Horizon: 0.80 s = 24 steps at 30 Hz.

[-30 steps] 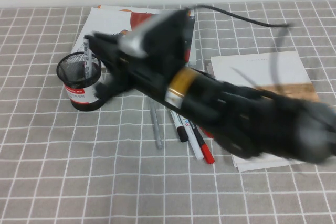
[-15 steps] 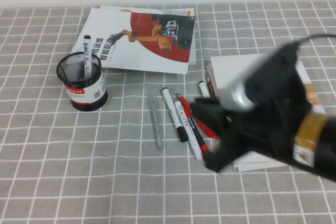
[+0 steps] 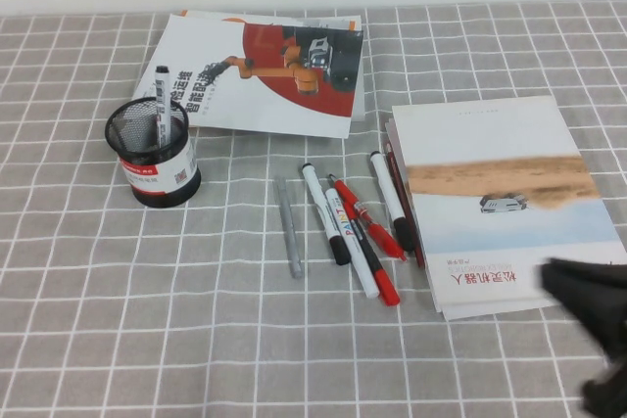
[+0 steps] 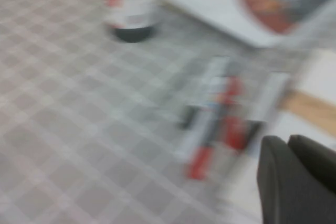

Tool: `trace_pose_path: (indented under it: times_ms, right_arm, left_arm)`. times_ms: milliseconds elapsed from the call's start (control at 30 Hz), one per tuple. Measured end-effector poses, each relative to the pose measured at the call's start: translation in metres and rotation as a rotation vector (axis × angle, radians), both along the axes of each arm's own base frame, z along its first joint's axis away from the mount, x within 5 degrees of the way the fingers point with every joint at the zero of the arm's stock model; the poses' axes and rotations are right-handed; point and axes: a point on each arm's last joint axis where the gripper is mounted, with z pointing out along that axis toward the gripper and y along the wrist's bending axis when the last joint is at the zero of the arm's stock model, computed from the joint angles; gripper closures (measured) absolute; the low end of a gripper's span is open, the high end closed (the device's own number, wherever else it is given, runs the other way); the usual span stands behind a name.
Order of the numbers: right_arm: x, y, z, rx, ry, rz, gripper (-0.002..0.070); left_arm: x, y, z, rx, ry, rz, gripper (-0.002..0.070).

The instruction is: Put the pen into the pen holder

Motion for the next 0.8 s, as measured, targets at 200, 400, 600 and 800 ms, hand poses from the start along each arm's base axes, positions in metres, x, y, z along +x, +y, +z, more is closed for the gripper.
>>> trace_pose_path:
  times_ms: [200,400,600,800]
  right_arm:
    - [-0.012,-0.053,-0.021,-0.03,-0.132,-0.248,0.0688]
    - [-0.036,-0.085,-0.052,-0.003,-0.236,-0.475,0.0688]
    - [-0.051,-0.1,-0.068,0.027,-0.311,-0.665,0.0688]
    - [-0.053,-0.104,-0.071,0.038,-0.282,-0.71,0.0688]
  left_arm:
    - [0.0,0.0,0.0,0.0,0.0,0.0,0.0678]
    - [0.0,0.0,0.0,0.0,0.0,0.0,0.0678]
    - [0.0,0.0,0.0,0.0,0.0,0.0,0.0678]
    - [0.0,0.0,0.0,0.0,0.0,0.0,0.0678]
